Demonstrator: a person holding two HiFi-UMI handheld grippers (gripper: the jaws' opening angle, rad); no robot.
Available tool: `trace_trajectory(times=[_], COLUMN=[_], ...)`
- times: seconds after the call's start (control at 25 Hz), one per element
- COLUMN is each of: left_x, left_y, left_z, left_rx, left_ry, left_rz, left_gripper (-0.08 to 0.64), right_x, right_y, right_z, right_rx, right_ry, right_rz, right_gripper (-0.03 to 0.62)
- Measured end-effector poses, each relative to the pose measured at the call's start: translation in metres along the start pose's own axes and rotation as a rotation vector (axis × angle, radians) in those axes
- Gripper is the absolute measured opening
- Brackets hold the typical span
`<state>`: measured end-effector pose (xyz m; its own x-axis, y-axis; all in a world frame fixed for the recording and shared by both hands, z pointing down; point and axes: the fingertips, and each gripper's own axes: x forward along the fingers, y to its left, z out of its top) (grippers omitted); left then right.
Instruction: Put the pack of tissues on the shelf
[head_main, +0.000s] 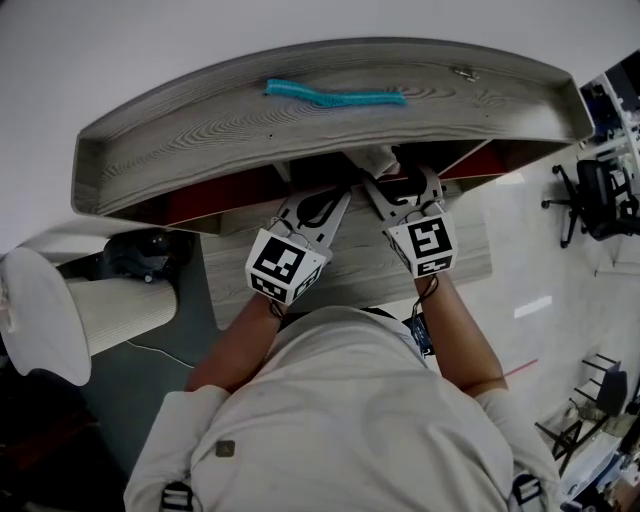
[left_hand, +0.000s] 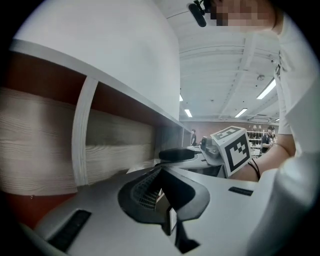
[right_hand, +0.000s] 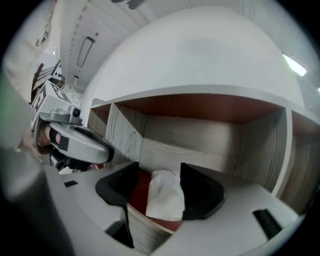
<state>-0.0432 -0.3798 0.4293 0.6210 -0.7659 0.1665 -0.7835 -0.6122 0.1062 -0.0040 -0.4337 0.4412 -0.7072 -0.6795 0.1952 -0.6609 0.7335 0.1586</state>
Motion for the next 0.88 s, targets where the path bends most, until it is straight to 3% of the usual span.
trace_trajectory(times=[0.28,0.88], left_x=[-0.033,-0.128], left_y=[-0.01,-0.017], left_z=[0.008,0.011], left_rx=[0.022,0.071], left_ry=[-0.015,-0.041], left_rz=[-0.034,-0.077], left_gripper=[0.014,0.014], right_x=[-0.028,-0.075], right_y=[0.027,0.121], right_z=[0.016,0.045], right_rx=[0.005,0.022], right_ry=[-0.026,-0.049], right_rz=[-0.061,-0.106], right_gripper=[0.258,0.149])
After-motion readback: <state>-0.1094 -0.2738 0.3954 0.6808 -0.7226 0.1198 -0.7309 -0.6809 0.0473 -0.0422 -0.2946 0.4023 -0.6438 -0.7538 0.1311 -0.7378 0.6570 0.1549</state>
